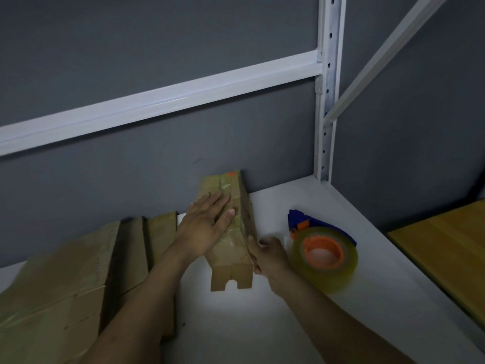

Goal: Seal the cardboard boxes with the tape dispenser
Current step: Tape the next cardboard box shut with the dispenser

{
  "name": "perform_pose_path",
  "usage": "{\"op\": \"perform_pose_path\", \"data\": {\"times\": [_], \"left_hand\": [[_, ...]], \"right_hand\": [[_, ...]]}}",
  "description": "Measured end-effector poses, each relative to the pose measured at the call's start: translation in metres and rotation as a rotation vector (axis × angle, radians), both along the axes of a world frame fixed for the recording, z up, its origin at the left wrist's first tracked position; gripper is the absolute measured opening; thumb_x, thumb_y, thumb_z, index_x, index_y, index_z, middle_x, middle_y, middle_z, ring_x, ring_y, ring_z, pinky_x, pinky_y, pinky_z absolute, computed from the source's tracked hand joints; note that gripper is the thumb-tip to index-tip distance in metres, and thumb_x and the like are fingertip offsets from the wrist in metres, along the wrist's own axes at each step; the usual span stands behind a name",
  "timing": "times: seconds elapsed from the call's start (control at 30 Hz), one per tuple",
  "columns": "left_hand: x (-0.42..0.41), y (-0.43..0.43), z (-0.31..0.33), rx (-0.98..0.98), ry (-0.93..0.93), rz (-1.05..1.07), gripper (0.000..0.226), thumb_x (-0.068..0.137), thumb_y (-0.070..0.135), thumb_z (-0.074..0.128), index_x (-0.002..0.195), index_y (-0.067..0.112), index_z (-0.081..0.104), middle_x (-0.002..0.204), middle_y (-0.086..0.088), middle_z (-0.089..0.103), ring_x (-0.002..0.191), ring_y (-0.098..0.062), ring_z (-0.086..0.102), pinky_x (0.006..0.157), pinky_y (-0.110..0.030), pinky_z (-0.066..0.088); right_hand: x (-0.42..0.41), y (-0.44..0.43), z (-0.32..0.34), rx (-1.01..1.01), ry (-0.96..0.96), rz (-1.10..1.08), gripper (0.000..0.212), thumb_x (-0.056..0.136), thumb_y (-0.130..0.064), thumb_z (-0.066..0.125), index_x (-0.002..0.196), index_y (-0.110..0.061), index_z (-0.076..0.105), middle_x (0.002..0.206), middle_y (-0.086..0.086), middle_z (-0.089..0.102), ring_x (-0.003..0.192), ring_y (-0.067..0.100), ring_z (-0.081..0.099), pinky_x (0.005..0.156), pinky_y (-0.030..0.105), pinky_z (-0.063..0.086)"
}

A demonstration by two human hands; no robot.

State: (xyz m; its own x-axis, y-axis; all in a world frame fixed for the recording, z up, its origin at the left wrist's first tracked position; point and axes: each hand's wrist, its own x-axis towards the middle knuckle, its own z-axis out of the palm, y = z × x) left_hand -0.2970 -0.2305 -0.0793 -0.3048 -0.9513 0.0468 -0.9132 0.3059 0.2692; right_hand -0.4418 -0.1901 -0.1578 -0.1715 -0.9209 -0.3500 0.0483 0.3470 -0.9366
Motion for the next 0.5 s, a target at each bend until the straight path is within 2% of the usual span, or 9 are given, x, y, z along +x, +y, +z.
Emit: {"op": "perform_pose_path", "data": {"times": [0.07,0.13,0.2,0.27,0.33,0.37,0.43,0.47,0.5], "left_hand": [[-0.001,0.001,0.000,-0.014,-0.011,-0.010,0.066,0.093,0.062,0.014,0.153,0.036,0.019,0.161,0.014,0.009,0.148,-0.007,0.000,0.117,-0.032,-0.004],[-0.004,0.001,-0.001,-0.029,-0.004,-0.012,0.059,0.098,0.058,0.018,0.153,0.036,0.020,0.161,0.014,0.010,0.148,-0.008,0.001,0.118,-0.033,-0.004],[-0.007,0.002,-0.002,-0.032,0.011,-0.012,0.057,0.100,0.055,0.021,0.153,0.035,0.020,0.161,0.013,0.011,0.148,-0.008,0.001,0.119,-0.034,-0.004],[-0.006,0.002,-0.003,-0.027,0.021,-0.011,0.056,0.100,0.055,0.022,0.152,0.036,0.021,0.161,0.013,0.011,0.148,-0.008,0.001,0.120,-0.035,-0.003],[-0.002,-0.001,-0.002,-0.025,0.044,-0.001,0.056,0.100,0.055,0.025,0.152,0.037,0.023,0.161,0.014,0.012,0.148,-0.007,0.002,0.119,-0.034,-0.003],[0.000,-0.002,-0.002,-0.025,0.065,0.001,0.056,0.099,0.055,0.026,0.151,0.037,0.024,0.160,0.015,0.014,0.148,-0.007,0.003,0.119,-0.034,-0.003],[-0.002,-0.001,-0.004,-0.062,0.122,0.002,0.055,0.098,0.056,0.031,0.150,0.035,0.030,0.159,0.015,0.020,0.148,-0.008,0.008,0.121,-0.035,0.002],[-0.005,-0.001,-0.006,-0.096,0.173,0.003,0.055,0.098,0.056,0.036,0.147,0.033,0.036,0.157,0.014,0.025,0.147,-0.009,0.013,0.121,-0.035,0.006],[-0.007,0.001,-0.008,-0.124,0.268,0.001,0.053,0.096,0.056,0.042,0.143,0.031,0.044,0.153,0.013,0.034,0.146,-0.010,0.020,0.120,-0.035,0.012]], "right_hand": [[-0.004,-0.002,0.004,-0.013,0.022,-0.020,0.039,0.096,-0.043,0.047,0.115,-0.009,0.051,0.100,0.007,0.057,0.082,0.017,0.055,0.063,0.027,0.044],[-0.004,-0.003,0.020,-0.109,-0.065,-0.009,0.037,0.100,-0.047,0.035,0.115,-0.016,0.048,0.104,0.001,0.056,0.086,0.012,0.055,0.065,0.025,0.043],[0.002,-0.004,0.028,-0.121,-0.195,0.108,0.052,0.098,-0.056,0.026,0.133,-0.021,0.042,0.126,0.004,0.054,0.107,0.017,0.057,0.081,0.029,0.049],[0.009,0.003,0.024,-0.092,-0.219,0.167,0.065,0.095,-0.061,0.025,0.146,-0.022,0.034,0.145,0.005,0.044,0.129,0.023,0.046,0.101,0.036,0.039],[0.009,0.010,0.012,-0.130,-0.115,0.194,0.058,0.099,-0.052,0.029,0.149,-0.022,0.027,0.152,0.001,0.033,0.139,0.019,0.033,0.106,0.030,0.029],[0.007,0.012,0.010,-0.167,-0.040,0.190,0.052,0.101,-0.044,0.031,0.148,-0.023,0.026,0.152,0.000,0.032,0.138,0.016,0.033,0.103,0.025,0.029],[0.000,0.009,0.014,-0.336,0.063,0.175,0.041,0.102,-0.035,0.037,0.142,-0.028,0.031,0.148,0.001,0.039,0.126,0.009,0.046,0.094,0.015,0.036],[-0.004,0.007,0.019,-0.444,0.118,0.173,0.040,0.100,-0.039,0.039,0.138,-0.032,0.036,0.145,-0.001,0.043,0.122,0.005,0.049,0.095,0.015,0.041],[-0.009,0.004,0.021,-0.570,0.212,0.203,0.048,0.095,-0.048,0.040,0.139,-0.031,0.039,0.146,-0.003,0.043,0.125,0.005,0.047,0.102,0.020,0.041]]}}
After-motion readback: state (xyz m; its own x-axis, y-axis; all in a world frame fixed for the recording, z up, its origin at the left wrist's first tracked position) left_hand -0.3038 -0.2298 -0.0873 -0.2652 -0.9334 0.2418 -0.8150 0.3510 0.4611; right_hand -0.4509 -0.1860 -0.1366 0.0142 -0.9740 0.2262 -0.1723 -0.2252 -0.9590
